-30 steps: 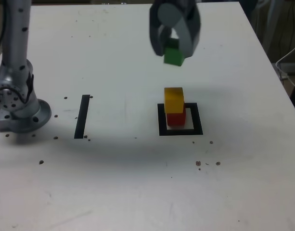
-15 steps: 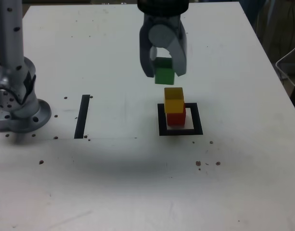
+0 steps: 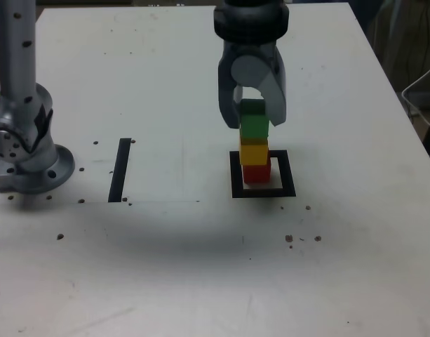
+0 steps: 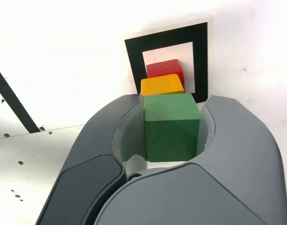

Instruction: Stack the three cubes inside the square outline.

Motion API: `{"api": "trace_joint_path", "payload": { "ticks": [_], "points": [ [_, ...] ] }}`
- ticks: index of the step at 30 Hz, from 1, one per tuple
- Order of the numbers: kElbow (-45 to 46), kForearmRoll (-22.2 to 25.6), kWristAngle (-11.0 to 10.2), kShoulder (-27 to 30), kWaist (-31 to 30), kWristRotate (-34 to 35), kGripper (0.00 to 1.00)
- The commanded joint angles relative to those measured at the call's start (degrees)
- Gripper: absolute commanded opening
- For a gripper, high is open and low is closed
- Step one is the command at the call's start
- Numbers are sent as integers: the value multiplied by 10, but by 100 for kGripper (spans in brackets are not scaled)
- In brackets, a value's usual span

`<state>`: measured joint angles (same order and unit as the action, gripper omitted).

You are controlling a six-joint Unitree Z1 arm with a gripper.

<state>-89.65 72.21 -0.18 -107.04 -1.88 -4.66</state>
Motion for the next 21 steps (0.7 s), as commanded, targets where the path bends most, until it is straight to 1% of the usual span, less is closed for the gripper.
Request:
{"api": "trace_joint_path", "payload": {
  "ticks": [1,6,8,9,10,12,13,14,16,17,19,21],
  "points": [
    [3,-2,0,-2,-1,1,19],
    [6,-7,-2,-3,-2,1,21],
    [7,-8,-5,-3,-3,1,25],
    [8,-8,-6,-3,-3,1,29],
    [8,-7,-6,-3,-3,1,34],
    [9,-5,-6,-4,-3,1,49],
    [10,-4,-6,-4,-4,0,60],
    [10,-3,-4,-4,-4,0,69],
    [11,-4,-1,-5,-6,0,85],
    [11,-4,0,-5,-7,0,90],
    [10,-6,3,-4,-8,0,97],
    [10,-6,4,-4,-9,0,99]
  ]
}}
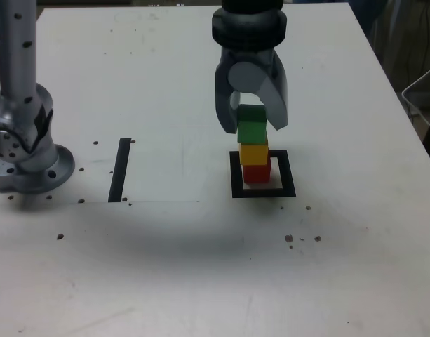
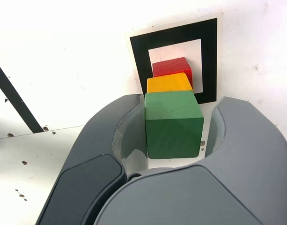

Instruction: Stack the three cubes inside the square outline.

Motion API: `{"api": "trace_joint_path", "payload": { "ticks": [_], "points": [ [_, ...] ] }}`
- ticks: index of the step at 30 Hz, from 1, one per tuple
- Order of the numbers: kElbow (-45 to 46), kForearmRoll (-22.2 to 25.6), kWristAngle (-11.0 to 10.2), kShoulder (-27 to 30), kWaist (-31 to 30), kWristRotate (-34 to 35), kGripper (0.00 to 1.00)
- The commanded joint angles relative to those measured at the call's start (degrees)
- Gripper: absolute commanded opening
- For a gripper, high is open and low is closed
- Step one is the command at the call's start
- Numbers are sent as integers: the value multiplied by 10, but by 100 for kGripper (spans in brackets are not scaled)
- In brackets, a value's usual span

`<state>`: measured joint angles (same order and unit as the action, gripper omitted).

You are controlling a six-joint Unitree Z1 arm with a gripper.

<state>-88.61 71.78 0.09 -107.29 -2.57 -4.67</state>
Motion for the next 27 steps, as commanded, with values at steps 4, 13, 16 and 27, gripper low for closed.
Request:
{"api": "trace_joint_path", "payload": {
  "ticks": [4,13,16,27],
  "points": [
    [-1,-2,2,1,-3,-2,99],
    [-9,15,1,28,-8,-3,100],
    [-7,31,-1,47,-6,-4,100],
    [60,67,-5,135,43,-53,100]
  ]
}}
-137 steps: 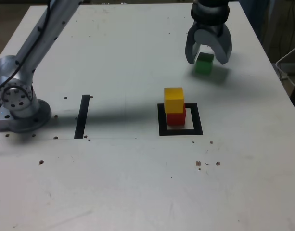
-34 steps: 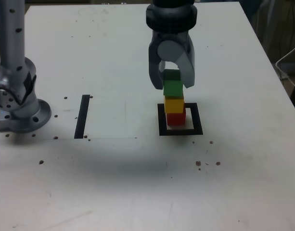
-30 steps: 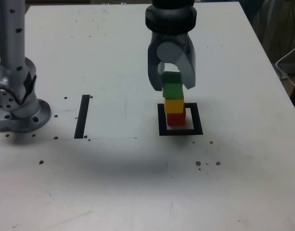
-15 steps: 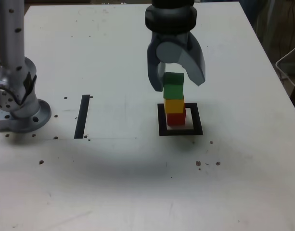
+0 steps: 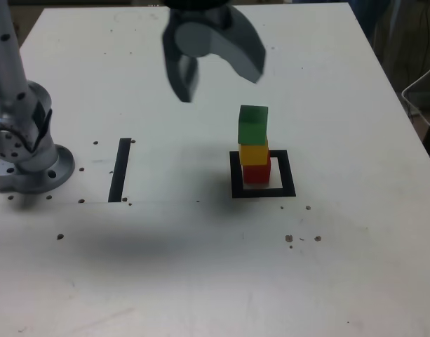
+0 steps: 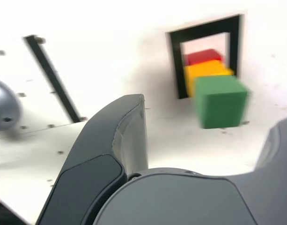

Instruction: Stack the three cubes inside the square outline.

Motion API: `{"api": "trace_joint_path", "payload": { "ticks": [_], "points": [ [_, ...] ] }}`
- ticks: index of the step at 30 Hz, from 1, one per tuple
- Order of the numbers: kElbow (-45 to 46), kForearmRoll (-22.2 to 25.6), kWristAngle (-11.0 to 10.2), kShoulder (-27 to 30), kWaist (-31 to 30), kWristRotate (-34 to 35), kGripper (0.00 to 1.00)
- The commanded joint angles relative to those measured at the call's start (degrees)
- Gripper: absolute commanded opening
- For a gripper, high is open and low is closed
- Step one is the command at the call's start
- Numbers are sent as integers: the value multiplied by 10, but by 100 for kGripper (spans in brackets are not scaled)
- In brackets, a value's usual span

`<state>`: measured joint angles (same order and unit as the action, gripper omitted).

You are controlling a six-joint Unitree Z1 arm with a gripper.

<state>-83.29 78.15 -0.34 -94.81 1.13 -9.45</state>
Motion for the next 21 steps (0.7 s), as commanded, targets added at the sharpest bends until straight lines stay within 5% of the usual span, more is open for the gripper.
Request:
{"api": "trace_joint_path", "payload": {
  "ticks": [1,7,21],
  "points": [
    [17,7,0,18,14,-12,100],
    [105,2,-11,55,68,-57,100],
    [324,-106,-41,80,92,-46,100]
  ]
}}
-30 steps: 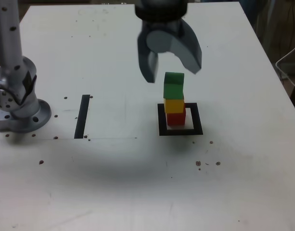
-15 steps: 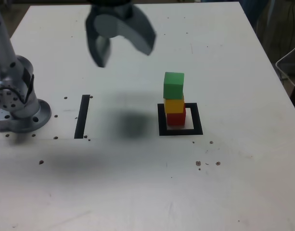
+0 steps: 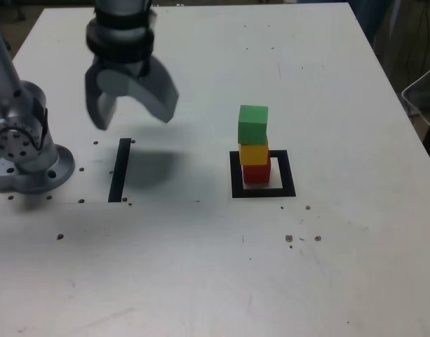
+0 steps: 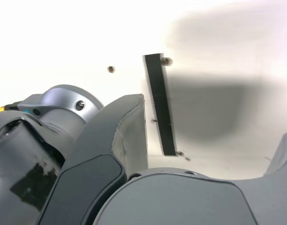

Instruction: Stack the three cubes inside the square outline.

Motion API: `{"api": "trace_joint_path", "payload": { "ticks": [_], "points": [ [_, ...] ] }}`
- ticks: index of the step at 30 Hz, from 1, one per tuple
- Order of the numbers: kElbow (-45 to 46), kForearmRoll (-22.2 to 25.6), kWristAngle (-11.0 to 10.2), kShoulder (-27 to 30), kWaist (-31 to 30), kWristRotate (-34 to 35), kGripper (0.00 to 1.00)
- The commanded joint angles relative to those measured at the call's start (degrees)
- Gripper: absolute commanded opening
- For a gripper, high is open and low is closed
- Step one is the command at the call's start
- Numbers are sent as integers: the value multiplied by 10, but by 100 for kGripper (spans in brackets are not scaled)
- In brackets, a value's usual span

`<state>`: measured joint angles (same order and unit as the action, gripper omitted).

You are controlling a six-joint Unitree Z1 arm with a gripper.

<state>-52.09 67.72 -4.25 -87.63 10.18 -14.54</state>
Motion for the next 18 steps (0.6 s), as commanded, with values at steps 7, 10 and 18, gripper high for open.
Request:
{"api": "trace_joint_path", "payload": {
  "ticks": [7,10,18],
  "points": [
    [46,2,-3,45,1,14,100],
    [46,-7,-2,55,1,14,100],
    [46,-68,-4,50,1,14,100]
  ]
}}
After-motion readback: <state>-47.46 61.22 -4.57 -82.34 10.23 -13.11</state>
